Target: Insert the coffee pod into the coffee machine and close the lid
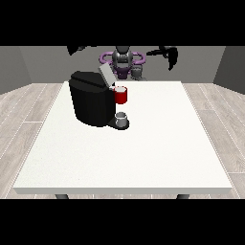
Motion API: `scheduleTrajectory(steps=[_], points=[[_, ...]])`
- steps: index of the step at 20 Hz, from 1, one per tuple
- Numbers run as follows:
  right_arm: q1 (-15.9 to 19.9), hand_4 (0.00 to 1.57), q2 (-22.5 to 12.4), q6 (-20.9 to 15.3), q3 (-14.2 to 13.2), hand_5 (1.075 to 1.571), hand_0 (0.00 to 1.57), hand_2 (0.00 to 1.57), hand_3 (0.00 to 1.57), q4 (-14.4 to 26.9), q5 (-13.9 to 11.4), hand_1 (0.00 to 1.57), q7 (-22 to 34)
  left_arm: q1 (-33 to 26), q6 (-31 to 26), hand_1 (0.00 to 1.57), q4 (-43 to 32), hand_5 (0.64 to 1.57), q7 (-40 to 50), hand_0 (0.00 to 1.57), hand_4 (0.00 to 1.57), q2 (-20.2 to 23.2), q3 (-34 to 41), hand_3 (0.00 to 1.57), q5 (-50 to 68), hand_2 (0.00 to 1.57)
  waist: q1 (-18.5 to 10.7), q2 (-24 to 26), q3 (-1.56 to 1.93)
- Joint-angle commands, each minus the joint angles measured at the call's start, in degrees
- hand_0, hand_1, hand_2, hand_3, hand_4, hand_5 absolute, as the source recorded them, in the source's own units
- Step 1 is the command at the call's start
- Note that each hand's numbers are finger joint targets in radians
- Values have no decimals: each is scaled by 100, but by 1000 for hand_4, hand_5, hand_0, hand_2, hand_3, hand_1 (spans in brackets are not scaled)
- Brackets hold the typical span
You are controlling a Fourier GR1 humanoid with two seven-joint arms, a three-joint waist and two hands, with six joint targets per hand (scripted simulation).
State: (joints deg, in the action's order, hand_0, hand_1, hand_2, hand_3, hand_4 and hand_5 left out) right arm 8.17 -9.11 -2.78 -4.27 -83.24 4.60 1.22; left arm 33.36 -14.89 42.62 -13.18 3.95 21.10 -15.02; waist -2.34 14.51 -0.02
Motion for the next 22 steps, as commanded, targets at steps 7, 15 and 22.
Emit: scheduleTrajectory(steps=[7, 15, 22], points=[[664, 137, -296, 430, -23, 1571, 0, 0, 0, 252, -88, 0, -281, -369, -199, 0, 1054, 1571, 333, 0, 0, -352, -342, 0, 580, 0, -624, -470, 4], [914, 0, 15, 376, 273, 1571, 0, 0, 0, 496, -351, 0, -129, -1225, -12, 0, 2145, 1571, 697, 0, 0, -389, -913, 0, 1132, 0, -681, -626, 4], [1284, 0, 76, 465, 59, 1571, 0, 0, 0, 938, -184, 0, -237, -1576, 80, 0, 2855, 1571, 807, 0, 0, -394, -1004, 0, 1330, 0, -589, -1171, 3]])
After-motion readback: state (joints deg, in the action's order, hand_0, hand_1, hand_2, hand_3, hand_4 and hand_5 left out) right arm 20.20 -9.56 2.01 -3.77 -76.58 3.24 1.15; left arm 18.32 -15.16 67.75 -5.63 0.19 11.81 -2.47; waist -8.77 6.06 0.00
